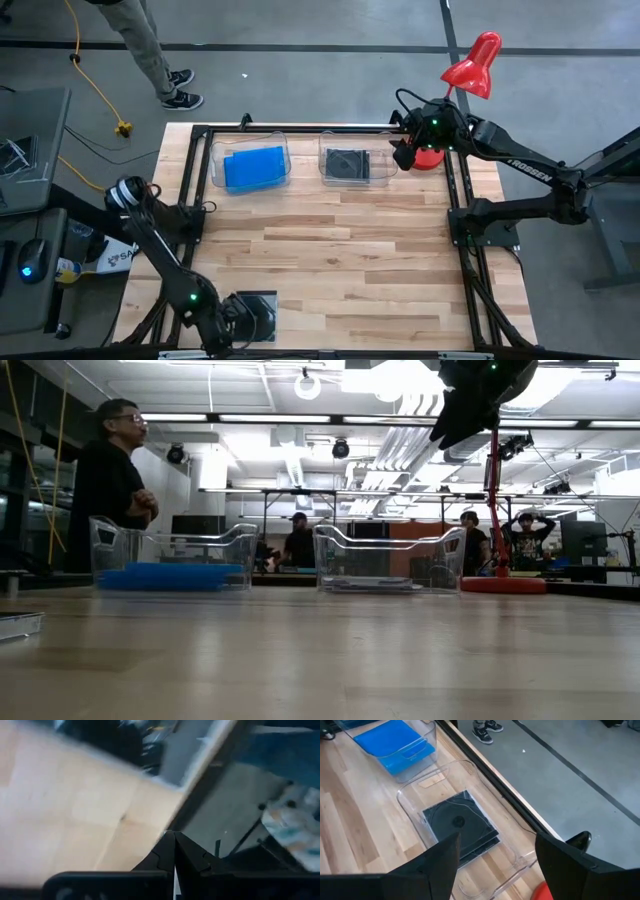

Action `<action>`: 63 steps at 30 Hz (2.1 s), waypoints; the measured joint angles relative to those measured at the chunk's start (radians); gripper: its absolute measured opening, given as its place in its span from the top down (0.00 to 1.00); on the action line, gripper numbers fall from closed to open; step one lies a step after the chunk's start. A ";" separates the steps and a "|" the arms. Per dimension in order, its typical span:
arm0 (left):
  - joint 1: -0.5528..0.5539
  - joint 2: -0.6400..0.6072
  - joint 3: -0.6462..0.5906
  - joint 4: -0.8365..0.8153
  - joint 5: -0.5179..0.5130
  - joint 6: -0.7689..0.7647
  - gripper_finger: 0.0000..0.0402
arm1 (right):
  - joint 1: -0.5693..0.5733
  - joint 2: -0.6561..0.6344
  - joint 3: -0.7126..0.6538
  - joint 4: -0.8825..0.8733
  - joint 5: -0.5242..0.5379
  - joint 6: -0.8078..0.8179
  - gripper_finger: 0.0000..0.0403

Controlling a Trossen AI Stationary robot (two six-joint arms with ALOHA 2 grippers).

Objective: Pick & place jewel cases by type
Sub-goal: Put the black CD case into the right transparent bin

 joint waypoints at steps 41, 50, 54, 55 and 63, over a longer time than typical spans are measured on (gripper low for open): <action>0.181 0.232 0.003 0.181 -0.052 -0.179 1.00 | 0.000 -0.002 0.000 -0.024 -0.203 0.003 0.40; 0.332 0.233 0.002 0.117 -0.138 -0.026 1.00 | 0.000 -0.002 0.000 -0.024 -0.273 0.007 0.40; 0.419 0.233 0.001 0.108 -0.137 0.112 1.00 | 0.000 -0.002 0.000 -0.024 -0.318 0.028 0.40; 0.442 0.233 0.001 0.105 -0.137 0.147 1.00 | 0.000 -0.002 0.000 -0.024 -0.328 0.030 0.40; 0.604 0.233 -0.003 0.149 -0.151 0.438 1.00 | 0.042 -0.001 0.000 -0.023 -0.332 0.057 0.40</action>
